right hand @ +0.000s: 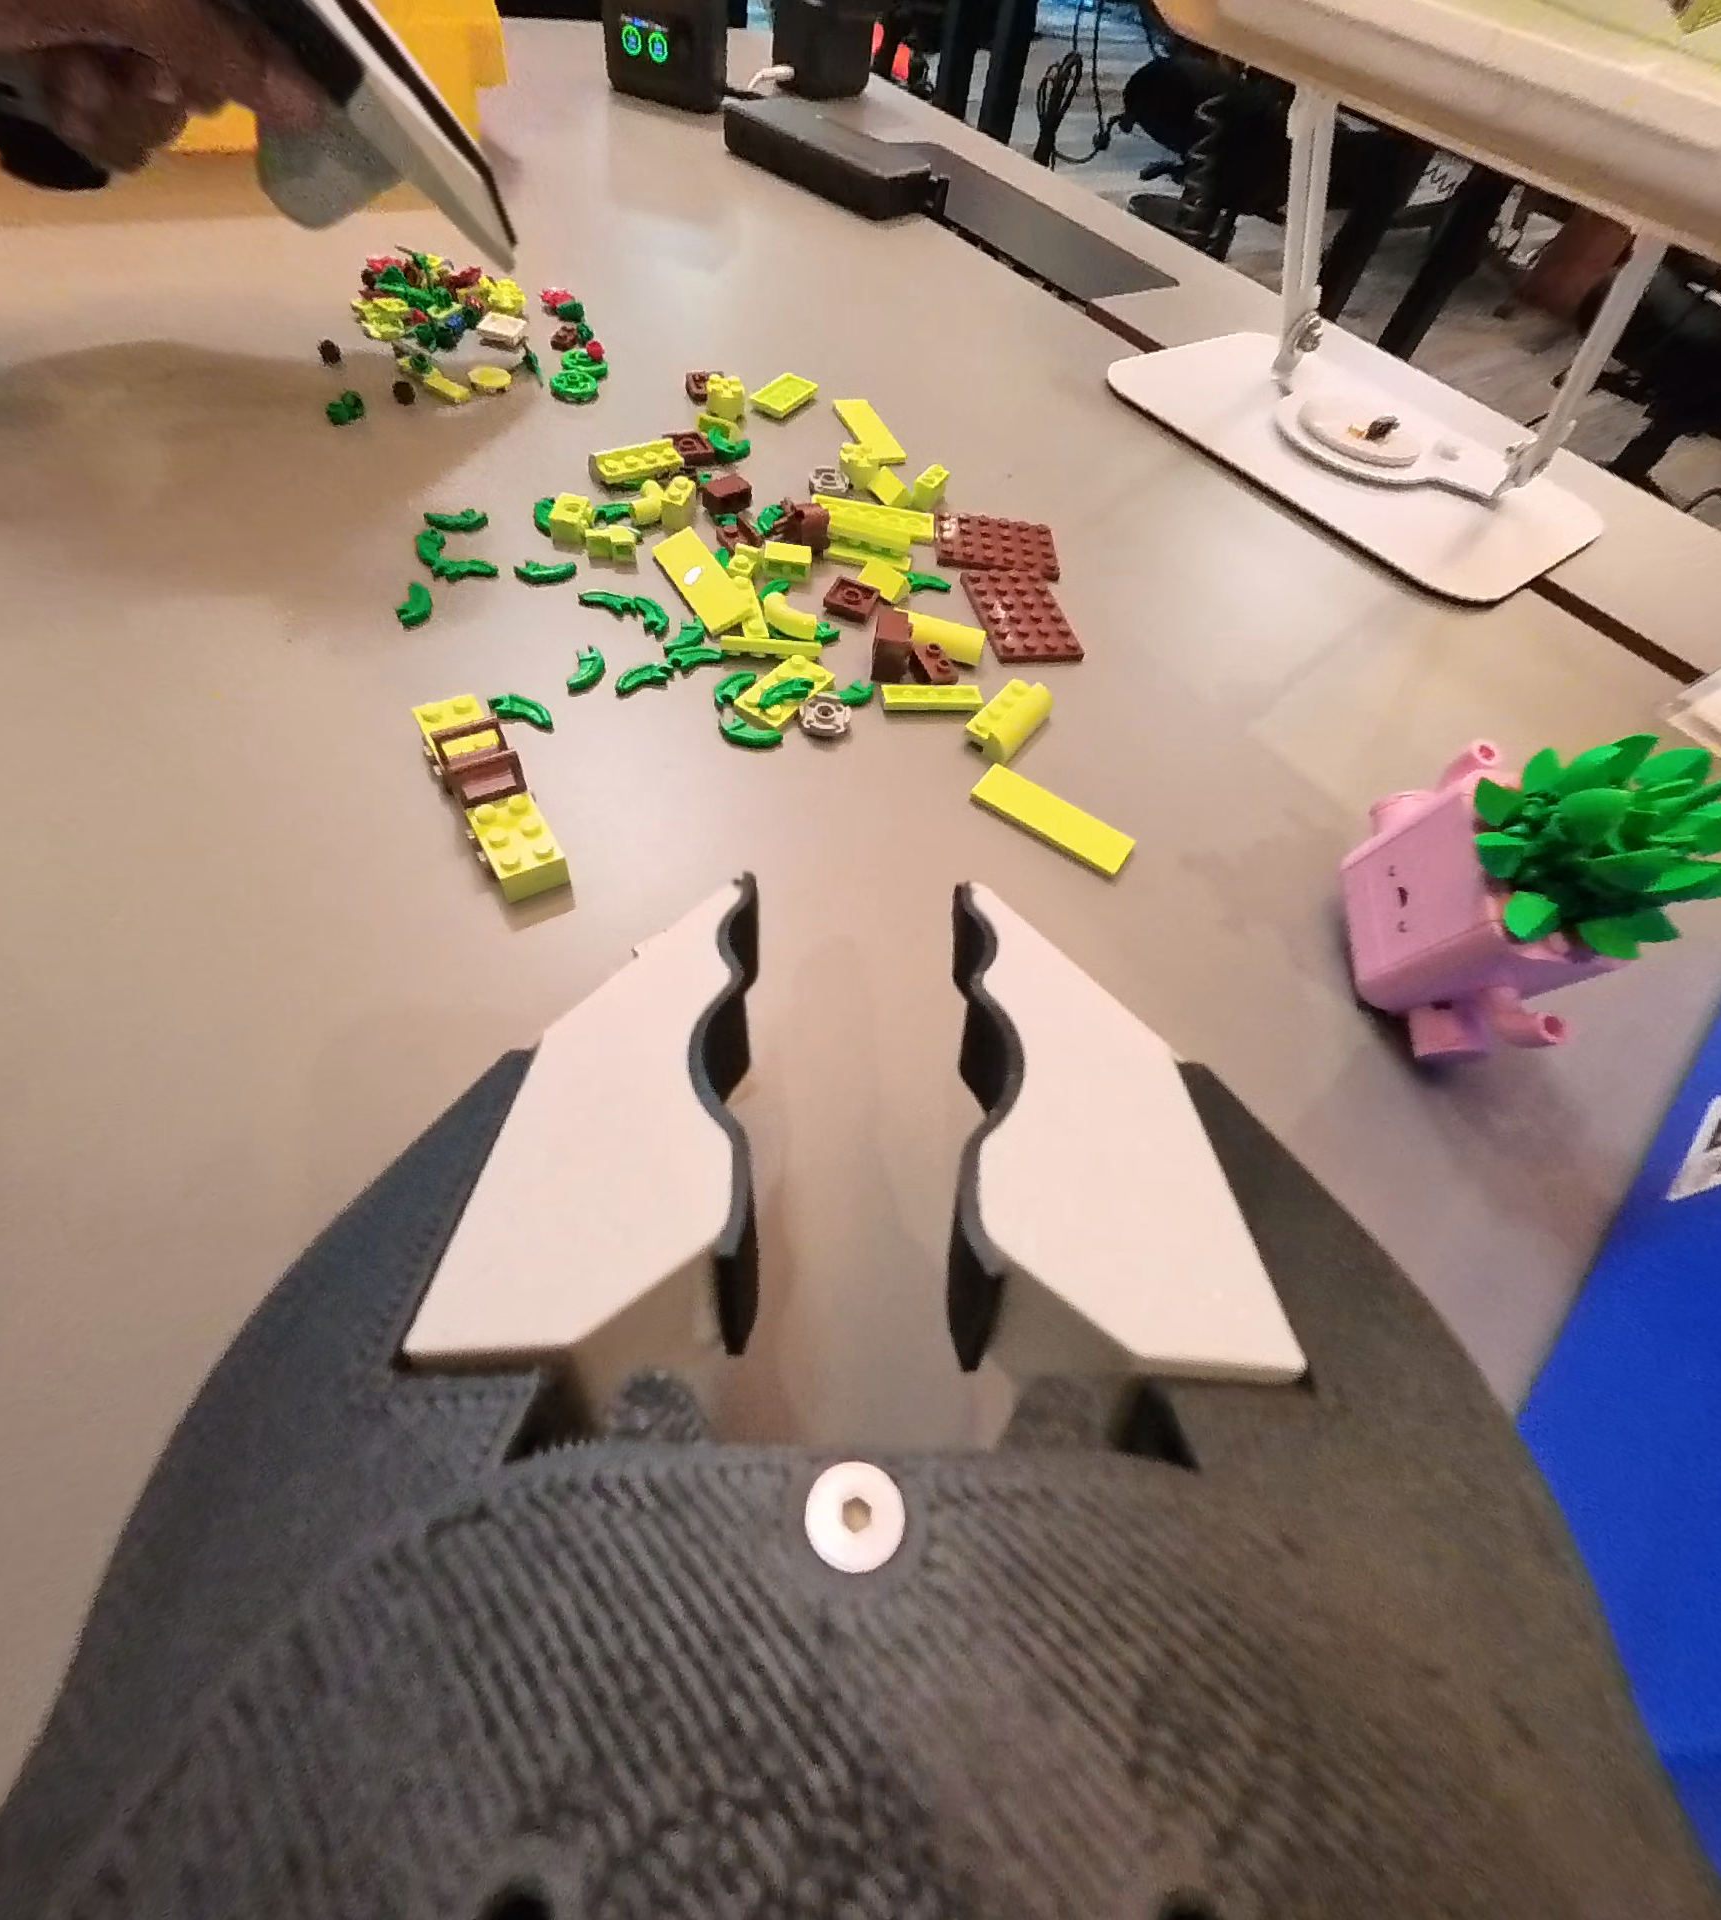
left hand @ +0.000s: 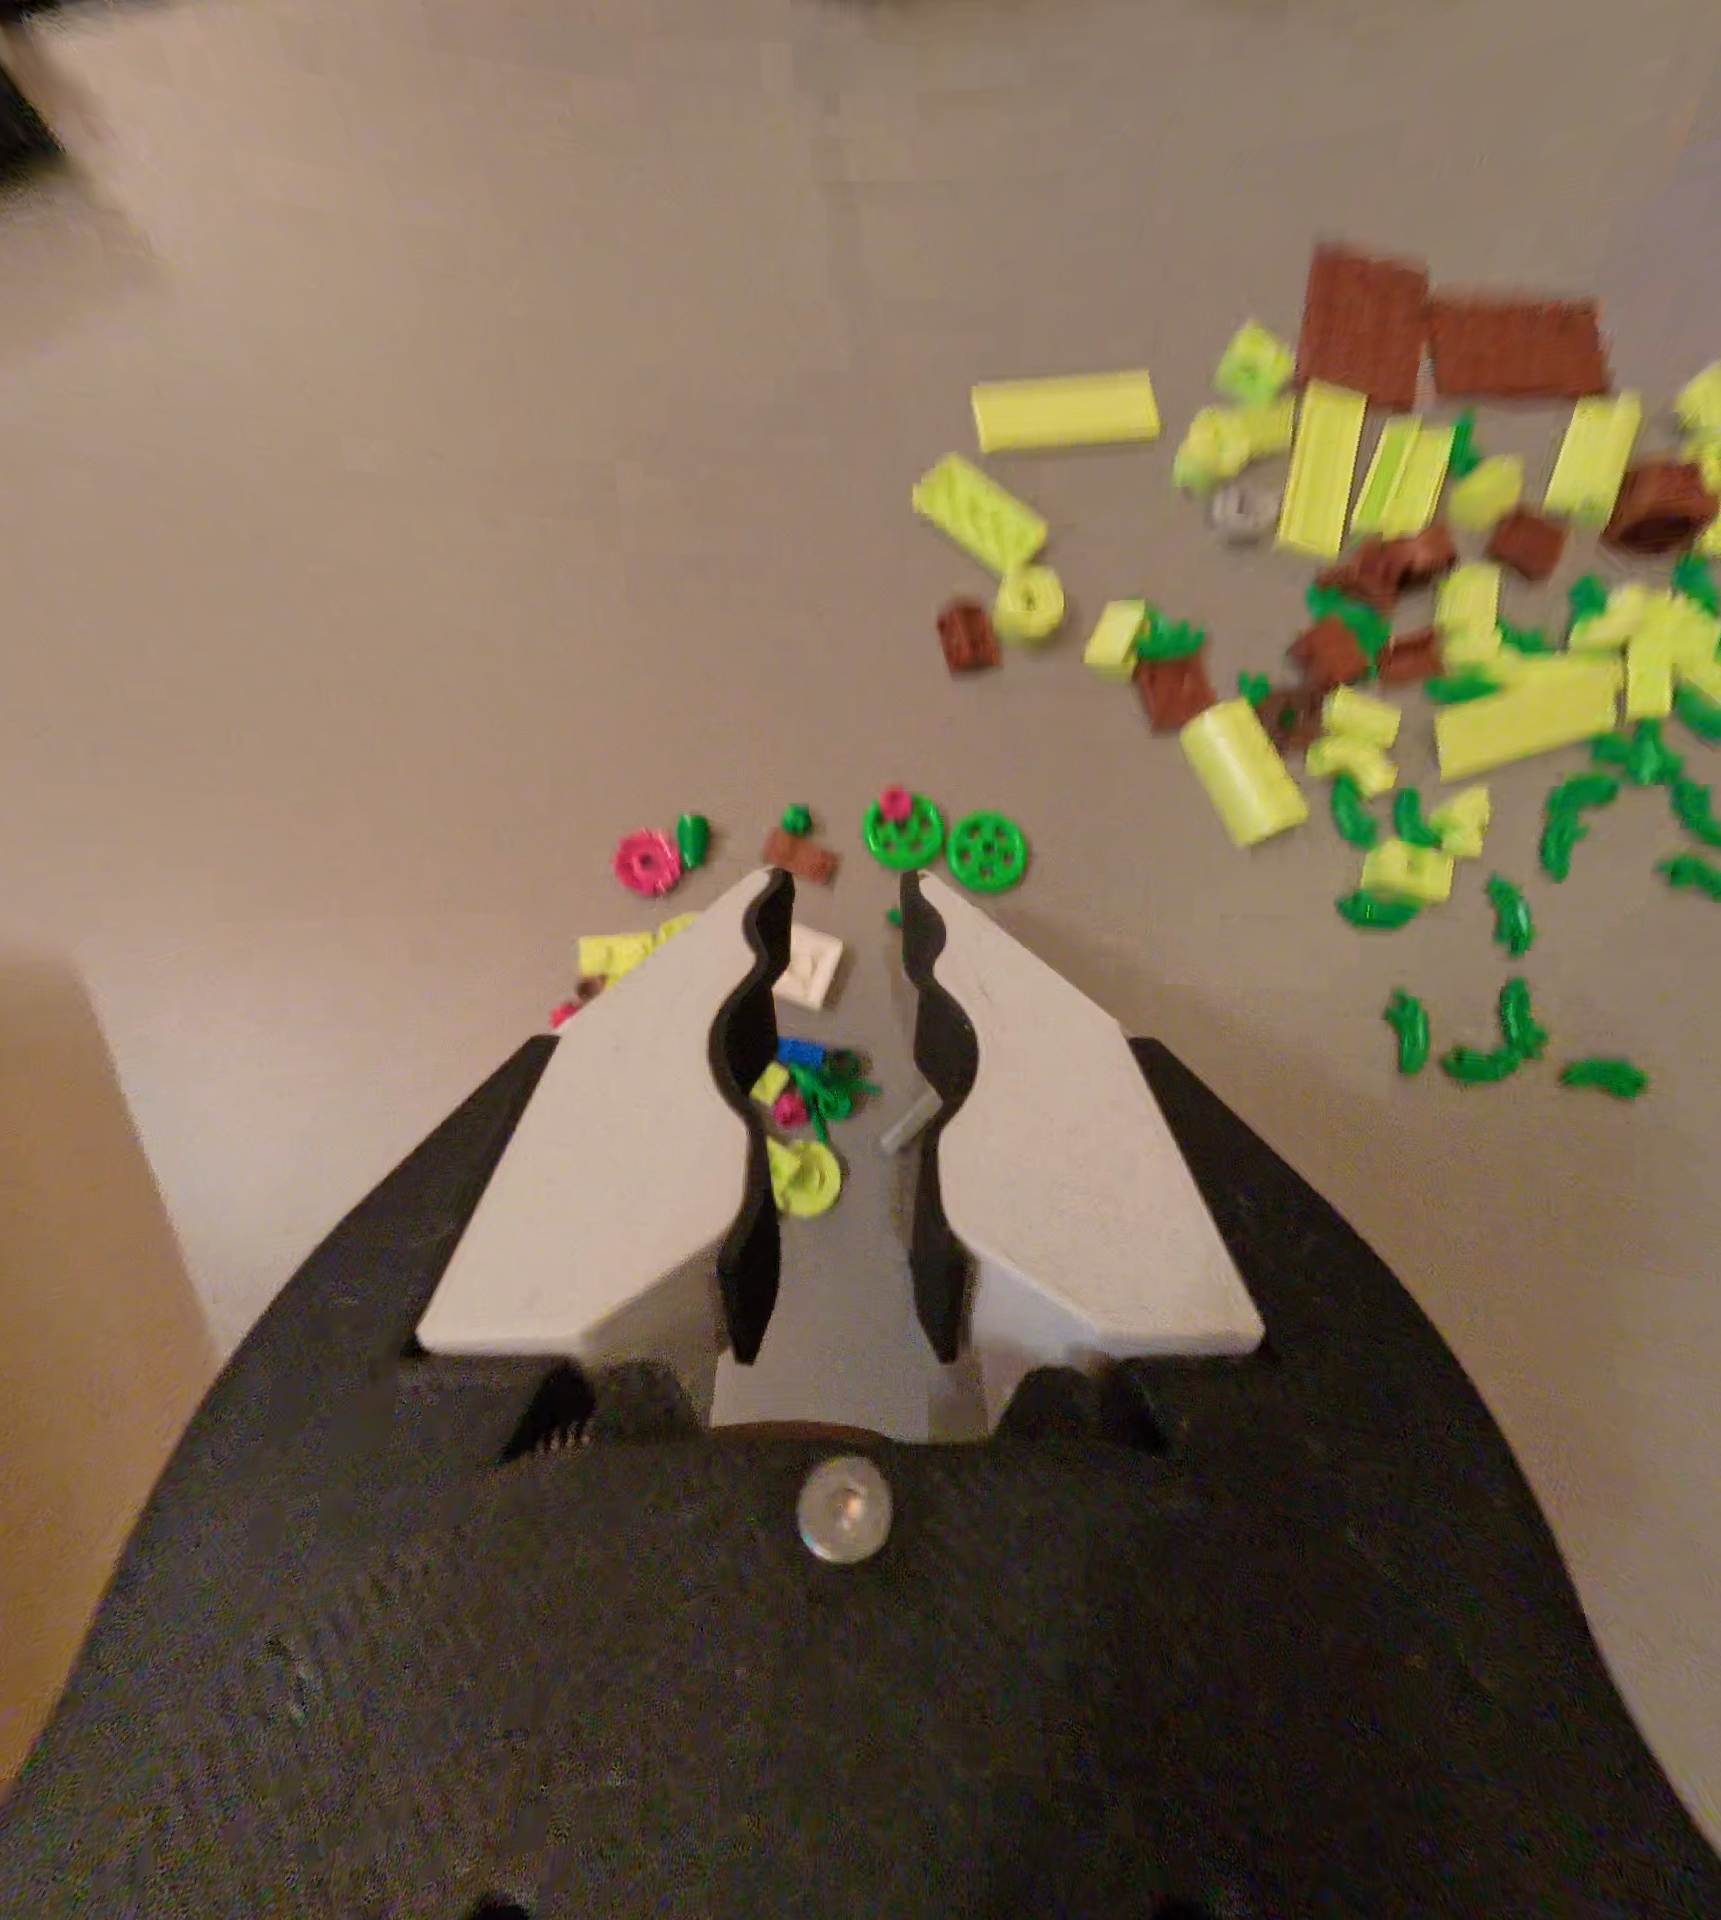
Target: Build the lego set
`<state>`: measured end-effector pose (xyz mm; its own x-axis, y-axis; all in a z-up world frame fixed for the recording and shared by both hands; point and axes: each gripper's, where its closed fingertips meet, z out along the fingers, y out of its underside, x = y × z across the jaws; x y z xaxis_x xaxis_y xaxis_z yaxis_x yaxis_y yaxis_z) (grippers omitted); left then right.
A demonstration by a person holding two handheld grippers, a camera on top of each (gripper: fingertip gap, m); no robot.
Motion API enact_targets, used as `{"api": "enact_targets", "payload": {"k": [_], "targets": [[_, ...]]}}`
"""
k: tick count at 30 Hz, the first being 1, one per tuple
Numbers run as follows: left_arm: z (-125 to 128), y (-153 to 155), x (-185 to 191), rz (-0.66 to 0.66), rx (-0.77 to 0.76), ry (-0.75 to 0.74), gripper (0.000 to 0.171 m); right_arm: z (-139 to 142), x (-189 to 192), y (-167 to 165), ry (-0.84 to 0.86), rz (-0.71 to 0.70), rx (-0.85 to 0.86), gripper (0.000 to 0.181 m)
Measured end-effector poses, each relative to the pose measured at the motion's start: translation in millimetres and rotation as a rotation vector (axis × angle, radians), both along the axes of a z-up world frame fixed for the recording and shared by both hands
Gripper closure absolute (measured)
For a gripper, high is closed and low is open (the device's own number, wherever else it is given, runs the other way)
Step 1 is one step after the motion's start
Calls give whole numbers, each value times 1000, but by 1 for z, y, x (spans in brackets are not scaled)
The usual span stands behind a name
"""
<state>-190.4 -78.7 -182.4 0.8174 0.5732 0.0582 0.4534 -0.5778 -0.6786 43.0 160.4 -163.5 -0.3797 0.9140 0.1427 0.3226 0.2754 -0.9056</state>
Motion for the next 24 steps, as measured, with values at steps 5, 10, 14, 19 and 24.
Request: {"api": "enact_targets", "payload": {"k": [5, 10, 14, 19, 24], "targets": [[-22, -15, -1, -66, -190, -45, 141, -4, -2, -1, -18, -2, 28, 148], [-32, -9, -1, -120, -178, -111, 140, -5, -2, -1, -21, -6, 36, 150], [-30, -7, 1, -143, -162, -98, 158, -4, -3, 1, -14, -16, 34, 151], [-12, -3, 8, -152, -22, -65, 159, 0, -6, 6, 20, -57, 57, 152], [59, 25, 69, -334, 540, -252, 159, 34, -12, -21, 169, -58, 39, 147]]}}
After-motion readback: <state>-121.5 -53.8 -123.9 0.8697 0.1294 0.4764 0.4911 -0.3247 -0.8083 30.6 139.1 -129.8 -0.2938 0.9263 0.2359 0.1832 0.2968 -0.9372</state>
